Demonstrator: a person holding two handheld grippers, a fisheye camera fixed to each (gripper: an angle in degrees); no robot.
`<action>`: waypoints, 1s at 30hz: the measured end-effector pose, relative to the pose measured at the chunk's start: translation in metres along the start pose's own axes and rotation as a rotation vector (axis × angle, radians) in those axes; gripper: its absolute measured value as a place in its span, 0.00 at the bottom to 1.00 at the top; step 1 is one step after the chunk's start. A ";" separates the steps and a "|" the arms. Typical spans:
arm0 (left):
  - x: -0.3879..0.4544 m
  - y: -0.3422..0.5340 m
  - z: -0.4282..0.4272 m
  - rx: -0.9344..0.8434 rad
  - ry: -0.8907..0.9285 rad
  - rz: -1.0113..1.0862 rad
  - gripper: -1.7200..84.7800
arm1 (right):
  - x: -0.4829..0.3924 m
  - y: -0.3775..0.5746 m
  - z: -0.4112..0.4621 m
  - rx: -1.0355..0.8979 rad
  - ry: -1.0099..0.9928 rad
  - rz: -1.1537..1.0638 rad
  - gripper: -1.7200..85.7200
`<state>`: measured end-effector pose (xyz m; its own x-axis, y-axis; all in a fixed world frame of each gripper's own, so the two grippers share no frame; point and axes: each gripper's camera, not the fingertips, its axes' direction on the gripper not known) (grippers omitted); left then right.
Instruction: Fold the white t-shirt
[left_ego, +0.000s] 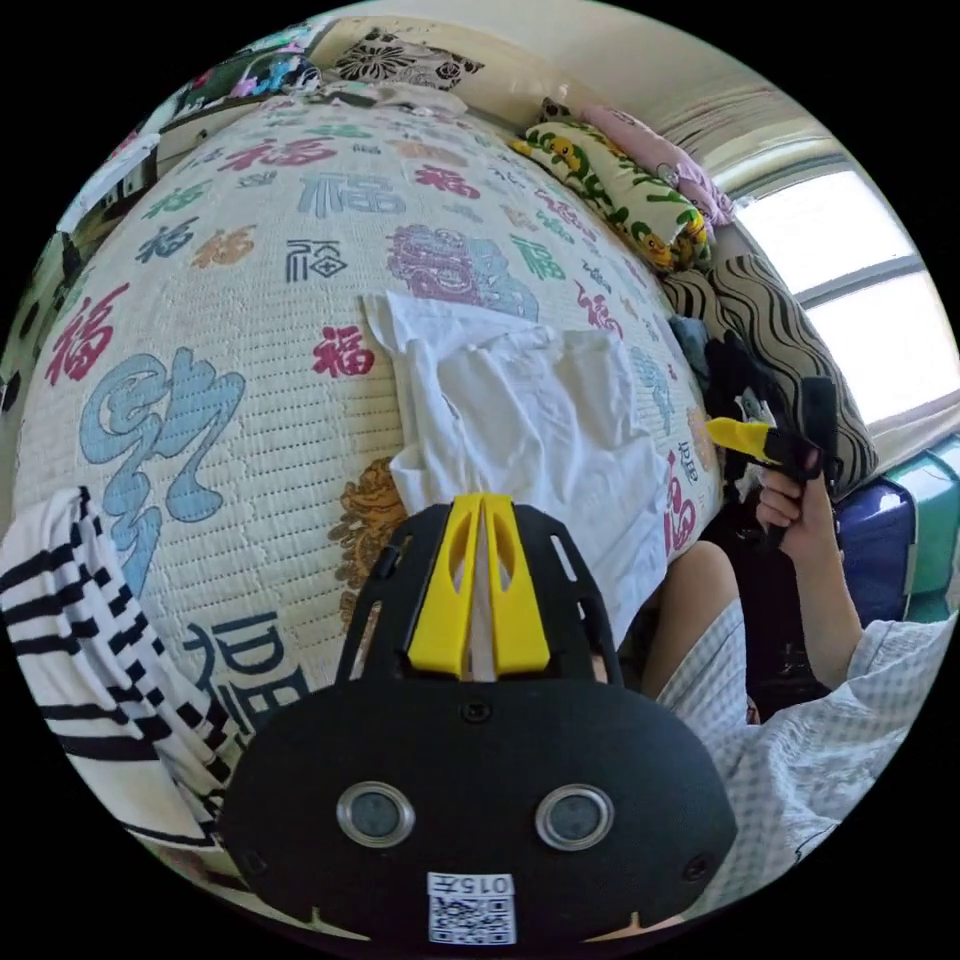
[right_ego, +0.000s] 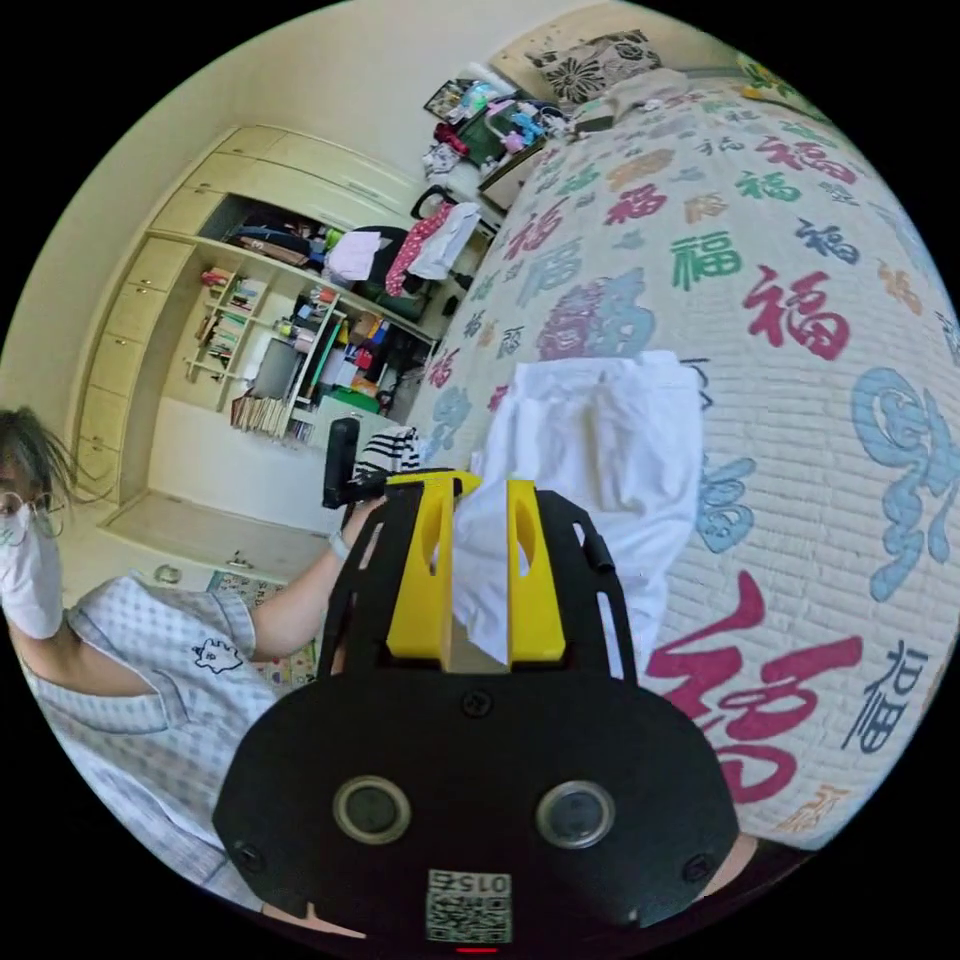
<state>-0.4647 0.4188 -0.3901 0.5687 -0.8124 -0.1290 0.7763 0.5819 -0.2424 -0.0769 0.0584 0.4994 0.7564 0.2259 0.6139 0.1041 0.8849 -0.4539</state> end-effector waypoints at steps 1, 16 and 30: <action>0.005 0.002 -0.004 0.025 -0.005 0.018 0.02 | -0.001 -0.001 0.003 -0.003 0.012 -0.008 0.12; 0.092 0.039 -0.011 0.142 0.266 0.294 0.03 | 0.059 0.070 -0.064 0.197 0.049 0.276 0.02; 0.069 0.019 0.051 -0.166 0.097 0.159 0.03 | 0.097 0.165 -0.155 0.292 0.421 0.598 0.03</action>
<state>-0.3970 0.3761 -0.3542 0.6453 -0.7154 -0.2678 0.6193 0.6952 -0.3649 0.1135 0.1631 0.3838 0.8173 0.5761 -0.0040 -0.5278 0.7459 -0.4062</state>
